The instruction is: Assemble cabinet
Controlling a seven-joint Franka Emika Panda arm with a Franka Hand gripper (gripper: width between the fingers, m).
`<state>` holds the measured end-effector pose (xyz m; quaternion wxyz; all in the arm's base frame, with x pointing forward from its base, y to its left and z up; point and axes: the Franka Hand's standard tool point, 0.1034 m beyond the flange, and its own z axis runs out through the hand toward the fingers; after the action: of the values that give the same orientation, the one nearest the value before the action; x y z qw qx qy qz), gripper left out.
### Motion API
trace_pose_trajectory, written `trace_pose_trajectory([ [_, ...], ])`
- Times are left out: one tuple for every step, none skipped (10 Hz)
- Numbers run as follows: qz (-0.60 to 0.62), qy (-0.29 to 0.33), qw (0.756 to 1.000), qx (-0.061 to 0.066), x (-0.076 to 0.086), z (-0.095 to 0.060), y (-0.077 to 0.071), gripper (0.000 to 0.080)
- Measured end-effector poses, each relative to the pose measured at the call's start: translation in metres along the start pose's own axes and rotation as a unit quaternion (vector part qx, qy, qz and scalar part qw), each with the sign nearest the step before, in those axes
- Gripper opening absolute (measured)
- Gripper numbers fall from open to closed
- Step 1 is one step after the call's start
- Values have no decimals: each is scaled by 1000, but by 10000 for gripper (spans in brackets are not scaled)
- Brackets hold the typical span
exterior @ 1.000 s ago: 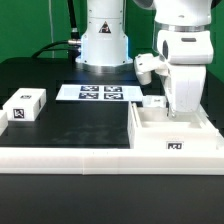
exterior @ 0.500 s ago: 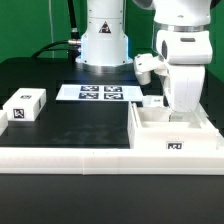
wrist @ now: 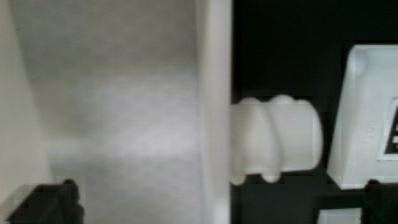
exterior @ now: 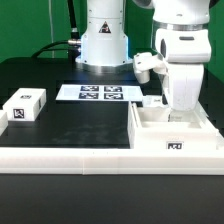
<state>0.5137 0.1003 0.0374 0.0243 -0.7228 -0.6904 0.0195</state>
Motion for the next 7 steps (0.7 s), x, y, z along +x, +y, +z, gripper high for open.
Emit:
trace_pose_trajectory([
  [3, -1, 1000, -4, 0, -9, -1, 797],
  [6, -2, 1000, -9, 1, -18, -6, 797],
  [18, -2, 1000, -11, 4, -26, -15, 797],
  [26, -3, 1000, -14, 9, -32, -25, 797],
  [31, -2, 999, -14, 13, -34, -34, 797],
  [40, -2, 999, -12, 16, -34, -40, 797],
  [40, -3, 999, -12, 16, -33, -40, 797],
])
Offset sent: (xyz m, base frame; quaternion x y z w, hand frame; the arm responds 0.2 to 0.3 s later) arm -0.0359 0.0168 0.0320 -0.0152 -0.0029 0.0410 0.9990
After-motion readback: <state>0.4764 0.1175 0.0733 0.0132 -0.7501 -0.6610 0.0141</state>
